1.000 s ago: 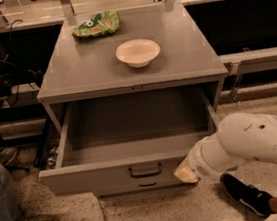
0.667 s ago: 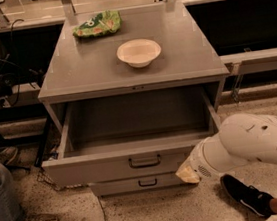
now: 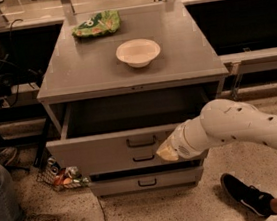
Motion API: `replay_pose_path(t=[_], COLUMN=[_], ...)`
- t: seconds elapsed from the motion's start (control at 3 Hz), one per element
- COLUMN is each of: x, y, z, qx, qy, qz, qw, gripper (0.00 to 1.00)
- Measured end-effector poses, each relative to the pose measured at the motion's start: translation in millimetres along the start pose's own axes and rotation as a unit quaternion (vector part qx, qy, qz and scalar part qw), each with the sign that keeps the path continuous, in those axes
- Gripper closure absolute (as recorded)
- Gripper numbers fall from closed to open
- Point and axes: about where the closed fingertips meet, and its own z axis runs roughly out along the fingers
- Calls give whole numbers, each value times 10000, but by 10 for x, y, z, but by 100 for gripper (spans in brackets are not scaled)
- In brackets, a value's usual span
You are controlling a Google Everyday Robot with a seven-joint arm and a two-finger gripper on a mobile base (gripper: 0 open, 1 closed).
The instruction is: Close top drawer
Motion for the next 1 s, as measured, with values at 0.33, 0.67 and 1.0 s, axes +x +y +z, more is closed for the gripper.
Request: replay_pose_path(t=[0.33,0.67,1.0], x=[-261,-612,-773], y=[-202,-505,-790], z=[131,272,273], qx=[50,159,364], qy=[-325,-755,-942], qz=[-85,-201,-295], qw=[9994,9968,9945], gripper=[100,100,100])
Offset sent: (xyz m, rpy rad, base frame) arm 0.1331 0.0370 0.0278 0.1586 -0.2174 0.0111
